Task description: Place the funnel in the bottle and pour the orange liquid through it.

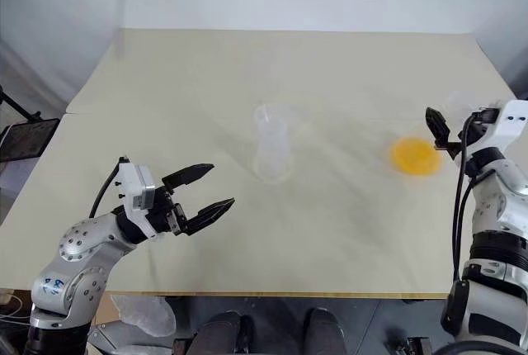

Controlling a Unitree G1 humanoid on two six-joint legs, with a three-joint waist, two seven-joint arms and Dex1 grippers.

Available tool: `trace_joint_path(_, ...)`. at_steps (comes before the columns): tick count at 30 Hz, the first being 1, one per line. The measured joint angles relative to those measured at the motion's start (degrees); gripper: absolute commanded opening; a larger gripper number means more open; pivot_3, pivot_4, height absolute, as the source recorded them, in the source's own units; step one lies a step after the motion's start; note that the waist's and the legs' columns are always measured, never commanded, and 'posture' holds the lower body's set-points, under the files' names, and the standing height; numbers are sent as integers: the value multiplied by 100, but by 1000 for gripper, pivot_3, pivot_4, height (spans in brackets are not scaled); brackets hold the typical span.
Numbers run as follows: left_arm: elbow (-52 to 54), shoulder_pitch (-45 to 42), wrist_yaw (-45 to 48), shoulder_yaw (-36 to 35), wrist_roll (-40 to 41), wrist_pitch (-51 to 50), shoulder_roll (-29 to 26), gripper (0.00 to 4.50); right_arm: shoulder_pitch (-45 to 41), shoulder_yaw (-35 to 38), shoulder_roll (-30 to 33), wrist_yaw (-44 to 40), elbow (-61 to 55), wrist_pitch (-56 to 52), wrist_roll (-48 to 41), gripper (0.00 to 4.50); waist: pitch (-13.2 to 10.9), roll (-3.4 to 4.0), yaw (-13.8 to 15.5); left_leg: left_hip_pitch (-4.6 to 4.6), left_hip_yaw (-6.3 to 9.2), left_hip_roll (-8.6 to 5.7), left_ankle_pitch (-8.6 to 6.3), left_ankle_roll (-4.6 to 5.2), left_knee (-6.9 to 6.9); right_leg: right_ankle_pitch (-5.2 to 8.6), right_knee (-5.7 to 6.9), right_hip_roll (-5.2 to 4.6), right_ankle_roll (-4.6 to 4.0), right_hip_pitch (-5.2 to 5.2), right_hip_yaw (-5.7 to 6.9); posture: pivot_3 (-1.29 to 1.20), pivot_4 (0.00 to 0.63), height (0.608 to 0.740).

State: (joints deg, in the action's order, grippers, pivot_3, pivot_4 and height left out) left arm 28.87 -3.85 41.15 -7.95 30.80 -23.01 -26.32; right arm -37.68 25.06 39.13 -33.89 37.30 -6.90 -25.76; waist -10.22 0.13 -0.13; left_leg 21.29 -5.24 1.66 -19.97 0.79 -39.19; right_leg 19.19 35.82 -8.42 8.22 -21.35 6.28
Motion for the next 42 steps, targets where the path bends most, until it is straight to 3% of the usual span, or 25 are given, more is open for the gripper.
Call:
trace_joint_path(6,7,0,-48,-2,21,3,-1,4488,-255,-5,-52,-174,414,306,93,4500,0,0,4,1,1,0,0,0,0,0,0,0,0,0,-1,0,150,740)
trace_joint_path(9,7,0,-63,-2,21,5,-1,4500,-268,-5,-55,-220,493,340,116,3944,0,0,3,1,1,1,0,0,0,0,0,0,0,0,-1,0,150,740)
trace_joint_path(13,9,0,-97,-1,21,9,-1,4500,-269,-5,-122,-328,511,418,114,2840,0,0,-4,1,0,2,0,0,0,0,0,0,0,-1,-1,0,150,740)
trace_joint_path(14,9,0,-100,-2,21,12,-1,4500,-269,-5,-123,-357,511,417,114,2766,0,0,-1,1,0,1,0,0,0,0,-1,0,0,-1,-1,0,150,740)
trace_joint_path(23,3,-20,-99,2,21,64,-1,4500,-234,21,-367,-575,235,417,-94,2745,-1,1,-11,2,1,3,0,0,3,0,0,0,0,-6,-4,0,150,740)
trace_joint_path(28,-60,-94,-99,5,16,148,0,4500,-180,-239,-560,-419,-606,322,-7,2745,-3,5,-11,3,3,4,0,0,3,0,1,0,0,-12,-9,0,150,740)
trace_joint_path(32,-308,-314,-111,88,-81,327,82,4500,-190,-1377,-560,-23,-1896,-437,794,2745,-3,5,-11,5,7,3,0,-1,4,0,4,0,0,-19,-12,0,150,740)
trace_joint_path(42,-689,-504,-169,264,-250,682,270,4500,-287,-2447,-635,791,-2920,487,2543,2745,-4,5,-8,12,5,0,0,-2,4,0,2,-2,0,-21,-5,0,150,740)
